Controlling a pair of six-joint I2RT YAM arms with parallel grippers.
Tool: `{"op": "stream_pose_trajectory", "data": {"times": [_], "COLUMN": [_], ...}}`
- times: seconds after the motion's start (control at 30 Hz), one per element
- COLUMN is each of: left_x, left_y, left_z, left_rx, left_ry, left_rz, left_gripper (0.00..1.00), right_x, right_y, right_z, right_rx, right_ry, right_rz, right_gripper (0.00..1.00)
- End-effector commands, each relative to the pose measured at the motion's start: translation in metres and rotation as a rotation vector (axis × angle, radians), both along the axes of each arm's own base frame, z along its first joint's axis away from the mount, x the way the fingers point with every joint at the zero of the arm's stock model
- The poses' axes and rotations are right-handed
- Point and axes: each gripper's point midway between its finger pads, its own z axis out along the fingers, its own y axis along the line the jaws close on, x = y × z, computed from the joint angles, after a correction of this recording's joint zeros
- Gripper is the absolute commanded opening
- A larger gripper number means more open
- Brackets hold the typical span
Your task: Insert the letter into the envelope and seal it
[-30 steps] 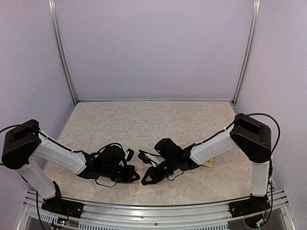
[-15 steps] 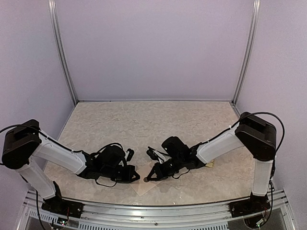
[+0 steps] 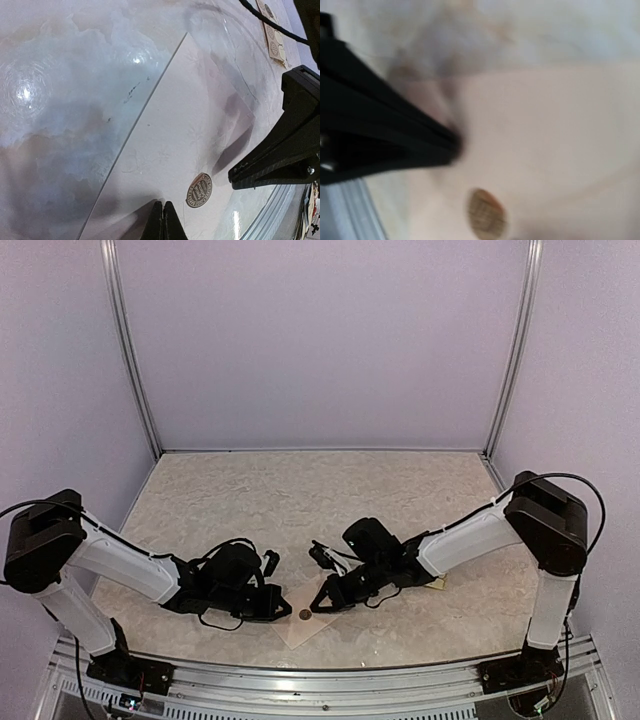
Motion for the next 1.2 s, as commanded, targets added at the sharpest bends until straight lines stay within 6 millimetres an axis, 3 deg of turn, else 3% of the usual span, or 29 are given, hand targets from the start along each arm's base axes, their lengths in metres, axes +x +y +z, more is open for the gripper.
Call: {"op": "stream_pose_trajectory", "data": {"times": [0.0, 0.27, 0.43, 0.63, 0.83, 0.93, 1.0, 1.07, 1.17], "left_x": [-0.005, -0.005, -0.005, -0.005, -0.001, 0.004, 0.011, 0.017, 0.033], "left_y": [0.018, 0.017, 0.017, 0.018, 0.019, 0.017, 0.016, 0.015, 0.026], "left_z": [-0.019, -0.019, -0.019, -0.019, -0.016, -0.004, 0.011, 0.029, 0.065], "left_rx": [0.078, 0.079, 0.08, 0.081, 0.079, 0.063, 0.05, 0.047, 0.033], "left_ry": [0.029, 0.031, 0.029, 0.028, 0.013, -0.019, -0.055, -0.099, -0.204], "left_rz": [0.019, 0.015, 0.017, 0.019, 0.036, 0.047, 0.056, 0.066, 0.129], "left_gripper": [0.0, 0.0, 0.0, 0.0, 0.0, 0.0, 0.03, 0.15, 0.48], "right_x": [-0.004, -0.013, -0.022, -0.03, -0.029, -0.023, -0.019, -0.015, -0.006], "right_y": [0.022, 0.026, 0.019, 0.011, 0.004, 0.007, 0.006, 0.0, -0.012], "right_z": [0.034, -0.004, -0.026, -0.031, -0.019, 0.004, 0.019, 0.031, 0.05], "right_rx": [0.097, 0.031, -0.025, -0.048, -0.046, -0.005, 0.015, 0.016, 0.019], "right_ry": [-0.038, 0.035, 0.085, 0.111, 0.08, 0.029, -0.009, -0.049, -0.129], "right_rz": [0.071, 0.112, 0.111, 0.119, 0.092, 0.075, 0.06, 0.038, -0.008], "right_gripper": [0.0, 0.0, 0.0, 0.01, 0.05, 0.15, 0.3, 0.45, 0.66]}}
